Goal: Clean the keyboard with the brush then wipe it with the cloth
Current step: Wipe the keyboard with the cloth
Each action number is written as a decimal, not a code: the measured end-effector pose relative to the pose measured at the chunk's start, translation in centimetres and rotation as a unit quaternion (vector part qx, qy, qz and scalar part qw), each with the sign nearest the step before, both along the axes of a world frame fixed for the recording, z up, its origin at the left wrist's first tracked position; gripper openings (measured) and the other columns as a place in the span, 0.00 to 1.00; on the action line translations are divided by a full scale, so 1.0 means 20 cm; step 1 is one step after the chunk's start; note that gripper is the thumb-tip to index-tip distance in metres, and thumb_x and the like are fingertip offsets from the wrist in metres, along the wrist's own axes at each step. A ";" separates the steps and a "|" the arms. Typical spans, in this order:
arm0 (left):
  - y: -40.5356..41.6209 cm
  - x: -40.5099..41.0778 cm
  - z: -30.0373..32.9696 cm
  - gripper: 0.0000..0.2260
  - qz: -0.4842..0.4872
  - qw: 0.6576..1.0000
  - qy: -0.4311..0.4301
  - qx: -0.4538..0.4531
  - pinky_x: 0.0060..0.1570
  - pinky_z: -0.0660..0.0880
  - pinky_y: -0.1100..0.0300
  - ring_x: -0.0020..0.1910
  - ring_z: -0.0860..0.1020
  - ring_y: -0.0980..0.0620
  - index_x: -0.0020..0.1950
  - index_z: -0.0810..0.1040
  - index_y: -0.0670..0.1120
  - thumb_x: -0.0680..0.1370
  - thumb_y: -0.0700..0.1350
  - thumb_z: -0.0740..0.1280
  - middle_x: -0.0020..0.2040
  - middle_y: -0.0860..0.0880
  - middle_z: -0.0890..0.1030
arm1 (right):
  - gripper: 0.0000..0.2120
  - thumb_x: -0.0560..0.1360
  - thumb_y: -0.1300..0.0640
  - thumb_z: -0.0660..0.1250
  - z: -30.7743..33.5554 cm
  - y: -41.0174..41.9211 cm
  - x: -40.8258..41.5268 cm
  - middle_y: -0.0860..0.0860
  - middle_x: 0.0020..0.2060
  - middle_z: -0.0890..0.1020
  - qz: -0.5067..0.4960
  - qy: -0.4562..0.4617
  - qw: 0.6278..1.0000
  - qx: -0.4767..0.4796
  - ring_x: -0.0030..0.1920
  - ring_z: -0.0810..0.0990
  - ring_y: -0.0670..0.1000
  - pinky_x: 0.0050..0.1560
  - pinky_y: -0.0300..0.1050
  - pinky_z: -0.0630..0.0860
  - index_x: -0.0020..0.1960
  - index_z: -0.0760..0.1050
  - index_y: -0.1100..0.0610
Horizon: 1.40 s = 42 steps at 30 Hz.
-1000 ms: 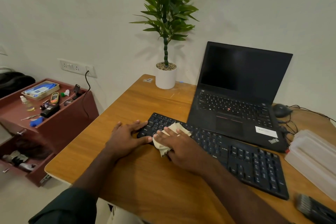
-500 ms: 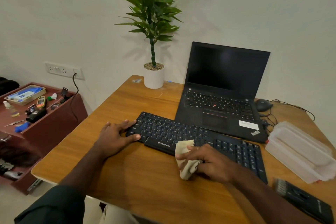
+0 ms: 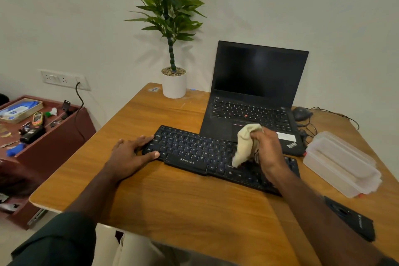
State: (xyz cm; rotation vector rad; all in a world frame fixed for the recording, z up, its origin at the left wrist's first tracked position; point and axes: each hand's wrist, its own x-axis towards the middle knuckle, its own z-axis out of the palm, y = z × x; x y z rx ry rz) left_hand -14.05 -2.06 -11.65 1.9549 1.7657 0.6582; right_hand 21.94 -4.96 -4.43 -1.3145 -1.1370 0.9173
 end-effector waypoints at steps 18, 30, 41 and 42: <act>0.05 -0.03 -0.07 0.39 -0.003 1.000 -0.017 -0.001 0.73 0.60 0.37 0.71 0.71 0.47 0.74 0.68 0.62 0.66 0.78 0.60 0.74 0.46 0.71 | 0.13 0.78 0.52 0.65 -0.21 -0.21 0.17 0.42 0.60 0.84 0.355 -0.336 0.872 0.001 0.65 0.79 0.46 0.72 0.49 0.68 0.59 0.83 0.46; -0.20 0.67 0.03 0.41 -0.151 0.965 0.157 0.146 0.76 0.41 0.40 0.79 0.50 0.59 0.76 0.65 0.57 0.69 0.78 0.54 0.79 0.55 0.59 | 0.17 0.81 0.61 0.66 -0.16 -0.29 0.23 0.45 0.56 0.82 -0.184 -0.079 0.976 0.087 0.50 0.79 0.35 0.46 0.30 0.76 0.67 0.78 0.48; -0.17 0.86 -0.04 0.41 -0.154 0.961 0.163 0.160 0.76 0.48 0.44 0.77 0.59 0.58 0.74 0.70 0.58 0.70 0.79 0.47 0.76 0.55 0.67 | 0.25 0.79 0.55 0.61 -0.24 -0.42 0.14 0.41 0.75 0.67 0.111 -0.499 0.859 -0.011 0.78 0.54 0.39 0.80 0.47 0.41 0.76 0.67 0.44; -0.17 0.87 -0.04 0.40 -0.153 0.962 0.163 0.155 0.77 0.49 0.43 0.77 0.59 0.58 0.74 0.70 0.58 0.70 0.78 0.48 0.76 0.55 0.67 | 0.26 0.77 0.56 0.61 -0.24 -0.41 0.18 0.40 0.73 0.69 0.136 -0.473 0.870 0.003 0.77 0.55 0.35 0.82 0.49 0.45 0.74 0.70 0.44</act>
